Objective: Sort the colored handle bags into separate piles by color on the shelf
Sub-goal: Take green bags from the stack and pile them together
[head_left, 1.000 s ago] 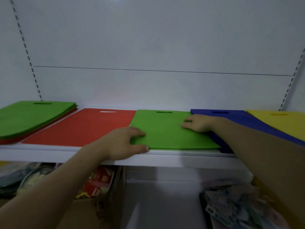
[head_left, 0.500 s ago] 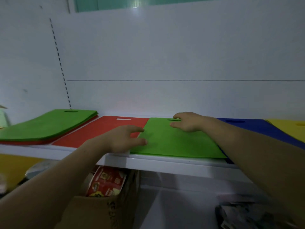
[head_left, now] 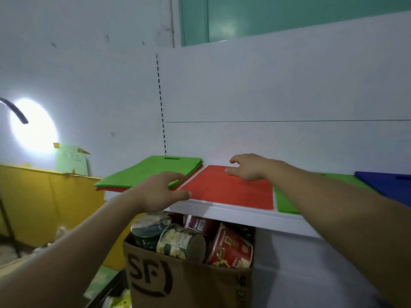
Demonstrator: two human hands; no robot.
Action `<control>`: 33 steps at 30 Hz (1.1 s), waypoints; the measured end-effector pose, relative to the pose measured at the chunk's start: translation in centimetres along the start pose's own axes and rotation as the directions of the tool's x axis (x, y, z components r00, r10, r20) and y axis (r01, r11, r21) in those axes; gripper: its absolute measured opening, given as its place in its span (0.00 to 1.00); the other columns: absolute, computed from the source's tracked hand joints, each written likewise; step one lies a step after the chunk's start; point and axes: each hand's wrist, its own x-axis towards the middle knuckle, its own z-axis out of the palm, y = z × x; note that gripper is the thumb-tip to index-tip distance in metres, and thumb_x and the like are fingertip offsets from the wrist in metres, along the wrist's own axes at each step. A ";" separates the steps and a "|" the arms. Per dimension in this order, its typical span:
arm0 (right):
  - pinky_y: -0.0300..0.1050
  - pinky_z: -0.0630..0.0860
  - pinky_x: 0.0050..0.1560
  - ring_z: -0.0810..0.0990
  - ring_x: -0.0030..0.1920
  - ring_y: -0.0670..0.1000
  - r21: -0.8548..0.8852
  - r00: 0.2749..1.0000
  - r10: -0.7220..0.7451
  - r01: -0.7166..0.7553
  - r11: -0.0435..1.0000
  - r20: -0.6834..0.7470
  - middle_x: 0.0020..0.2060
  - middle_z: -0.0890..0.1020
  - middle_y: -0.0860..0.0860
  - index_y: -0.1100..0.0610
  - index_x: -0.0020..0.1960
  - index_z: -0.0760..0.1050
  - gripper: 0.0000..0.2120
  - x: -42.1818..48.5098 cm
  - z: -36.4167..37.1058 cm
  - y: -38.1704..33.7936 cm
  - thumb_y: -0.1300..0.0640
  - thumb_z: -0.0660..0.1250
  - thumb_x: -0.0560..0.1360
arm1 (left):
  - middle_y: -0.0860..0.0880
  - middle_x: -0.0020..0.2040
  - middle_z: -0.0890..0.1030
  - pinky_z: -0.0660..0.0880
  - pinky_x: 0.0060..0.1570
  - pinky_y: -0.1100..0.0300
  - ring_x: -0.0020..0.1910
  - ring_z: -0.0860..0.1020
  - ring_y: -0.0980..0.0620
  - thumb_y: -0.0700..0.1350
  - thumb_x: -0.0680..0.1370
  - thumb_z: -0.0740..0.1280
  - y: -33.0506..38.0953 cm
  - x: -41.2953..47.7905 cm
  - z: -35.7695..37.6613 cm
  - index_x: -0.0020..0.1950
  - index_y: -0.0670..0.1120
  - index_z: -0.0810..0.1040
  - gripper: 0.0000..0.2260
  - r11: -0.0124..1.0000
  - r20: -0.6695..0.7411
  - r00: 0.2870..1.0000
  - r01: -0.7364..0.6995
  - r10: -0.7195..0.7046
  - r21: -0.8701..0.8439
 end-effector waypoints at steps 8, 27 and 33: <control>0.46 0.62 0.69 0.64 0.72 0.56 -0.050 0.998 -0.067 0.067 0.997 0.001 0.74 0.64 0.56 0.55 0.75 0.61 0.30 5.3 3.4 -13.4 0.39 0.56 0.79 | 0.51 0.72 0.68 0.65 0.67 0.54 0.69 0.67 0.51 0.61 0.75 0.65 -13.1 -4.3 -5.5 0.73 0.52 0.65 0.29 0.995 -0.090 0.993 0.086 -0.082 0.049; 0.45 0.66 0.66 0.67 0.69 0.59 -0.141 0.986 0.167 -0.163 0.977 0.020 0.71 0.67 0.61 0.63 0.72 0.64 0.31 17.6 6.5 -14.3 0.41 0.52 0.81 | 0.49 0.72 0.68 0.63 0.65 0.55 0.69 0.66 0.48 0.59 0.75 0.65 -23.3 8.0 -6.8 0.71 0.53 0.69 0.25 0.995 -0.048 0.994 0.101 -0.101 0.008; 0.45 0.70 0.60 0.73 0.63 0.60 -0.134 0.954 0.298 -0.292 0.947 0.025 0.64 0.73 0.62 0.64 0.65 0.71 0.33 20.9 7.1 -11.3 0.37 0.53 0.79 | 0.49 0.74 0.65 0.62 0.66 0.56 0.70 0.66 0.48 0.56 0.77 0.64 -25.2 13.6 -6.2 0.72 0.52 0.66 0.25 0.996 0.080 0.994 0.073 -0.077 0.056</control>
